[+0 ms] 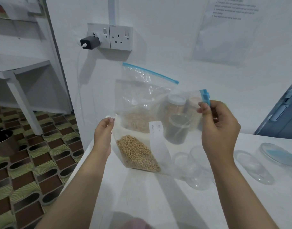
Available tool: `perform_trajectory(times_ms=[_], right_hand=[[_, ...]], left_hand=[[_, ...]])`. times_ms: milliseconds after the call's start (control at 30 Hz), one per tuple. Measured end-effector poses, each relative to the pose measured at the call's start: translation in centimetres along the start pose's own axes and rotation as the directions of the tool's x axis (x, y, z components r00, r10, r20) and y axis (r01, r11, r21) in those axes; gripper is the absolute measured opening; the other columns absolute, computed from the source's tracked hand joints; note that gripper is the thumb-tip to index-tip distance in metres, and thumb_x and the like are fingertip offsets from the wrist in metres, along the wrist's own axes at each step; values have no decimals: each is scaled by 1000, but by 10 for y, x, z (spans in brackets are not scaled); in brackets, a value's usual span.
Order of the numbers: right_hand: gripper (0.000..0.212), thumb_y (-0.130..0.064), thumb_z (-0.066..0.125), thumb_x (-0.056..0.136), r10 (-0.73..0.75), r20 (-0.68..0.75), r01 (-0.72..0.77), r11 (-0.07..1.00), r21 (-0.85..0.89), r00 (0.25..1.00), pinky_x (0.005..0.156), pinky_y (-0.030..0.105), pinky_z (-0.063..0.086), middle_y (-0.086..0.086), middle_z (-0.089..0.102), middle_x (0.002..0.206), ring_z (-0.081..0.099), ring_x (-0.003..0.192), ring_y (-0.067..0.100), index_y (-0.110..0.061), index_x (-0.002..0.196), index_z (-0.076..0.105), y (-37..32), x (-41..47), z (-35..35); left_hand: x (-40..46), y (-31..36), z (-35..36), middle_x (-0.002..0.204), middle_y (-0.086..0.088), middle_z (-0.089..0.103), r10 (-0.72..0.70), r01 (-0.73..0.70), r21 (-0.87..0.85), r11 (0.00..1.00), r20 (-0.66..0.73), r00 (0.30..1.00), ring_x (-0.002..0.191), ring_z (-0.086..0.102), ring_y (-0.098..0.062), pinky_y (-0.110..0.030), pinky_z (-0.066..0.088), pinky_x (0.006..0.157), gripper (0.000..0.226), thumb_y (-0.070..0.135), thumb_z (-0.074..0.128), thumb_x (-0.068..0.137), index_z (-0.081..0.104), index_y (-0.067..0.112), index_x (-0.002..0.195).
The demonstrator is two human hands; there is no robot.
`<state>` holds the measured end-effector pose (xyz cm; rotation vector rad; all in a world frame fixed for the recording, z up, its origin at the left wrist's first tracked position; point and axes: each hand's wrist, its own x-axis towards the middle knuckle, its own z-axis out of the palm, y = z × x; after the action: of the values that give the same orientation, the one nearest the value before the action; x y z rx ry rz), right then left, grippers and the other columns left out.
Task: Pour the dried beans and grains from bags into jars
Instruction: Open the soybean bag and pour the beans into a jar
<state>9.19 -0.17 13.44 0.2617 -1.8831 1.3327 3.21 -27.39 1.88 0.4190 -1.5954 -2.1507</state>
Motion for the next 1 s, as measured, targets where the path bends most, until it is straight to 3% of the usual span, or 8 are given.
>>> perform_trajectory(times_ms=[67,133,233,333,433,600,733,1000], right_hand=[[16,-18,55,101,1,1,-1,1000,-1,1000,65,12,38,-1,67,82,52,70,4,-17,89,66,-1,0,-2],[16,-18,55,101,16,-7,-16,1000,8,1000,63,9,36,-7,66,80,50,67,-1,-20,89,66,-2,3,-5],[15,-19,57,100,41,-27,-40,999,37,999,64,9,39,-17,66,74,53,65,-4,-23,88,66,-5,12,-8],[17,-25,57,99,49,-42,-47,998,46,998,72,24,50,-22,68,74,57,68,1,-32,86,66,-8,29,-8],[16,-30,58,96,75,-60,-69,992,102,995,76,42,52,-15,71,77,57,68,11,-33,84,68,-11,44,-10],[14,-25,57,99,119,-82,-103,980,173,990,70,27,49,-10,70,78,54,66,9,-26,90,68,-18,70,-14],[16,-23,54,101,216,-62,-198,955,222,974,66,22,47,-9,67,81,52,65,7,-20,93,67,-9,83,-12],[20,-28,52,102,346,-96,-311,912,268,933,66,21,46,-11,67,82,53,66,6,-25,89,66,19,71,-15]], left_hand=[[4,5,3,108,10,62,-12,15,-66,998,51,999,102,56,-10,-26,36,87,19,21,48,104,52,27,86],[6,12,7,118,7,64,-16,28,-80,996,143,990,110,58,-13,-27,35,92,21,26,39,107,44,28,86],[9,26,15,96,9,62,28,-14,-85,996,164,986,96,64,-13,-29,39,86,19,28,35,108,43,30,90],[16,45,25,80,6,50,117,-103,-125,987,109,987,74,53,-10,-25,42,73,17,22,39,107,47,25,92],[23,68,36,78,5,48,176,-161,-157,974,89,980,68,48,-6,-21,42,67,19,12,43,105,50,24,91],[24,105,52,82,4,51,229,-207,-287,935,42,973,67,47,-4,-16,50,72,20,4,46,102,53,20,93],[20,122,63,87,7,54,260,-246,-322,914,-1,966,68,48,-2,-15,49,73,19,2,46,101,53,18,94],[6,139,80,85,8,57,374,-375,-231,898,-51,926,68,51,1,-16,48,76,15,10,48,102,55,20,95]])
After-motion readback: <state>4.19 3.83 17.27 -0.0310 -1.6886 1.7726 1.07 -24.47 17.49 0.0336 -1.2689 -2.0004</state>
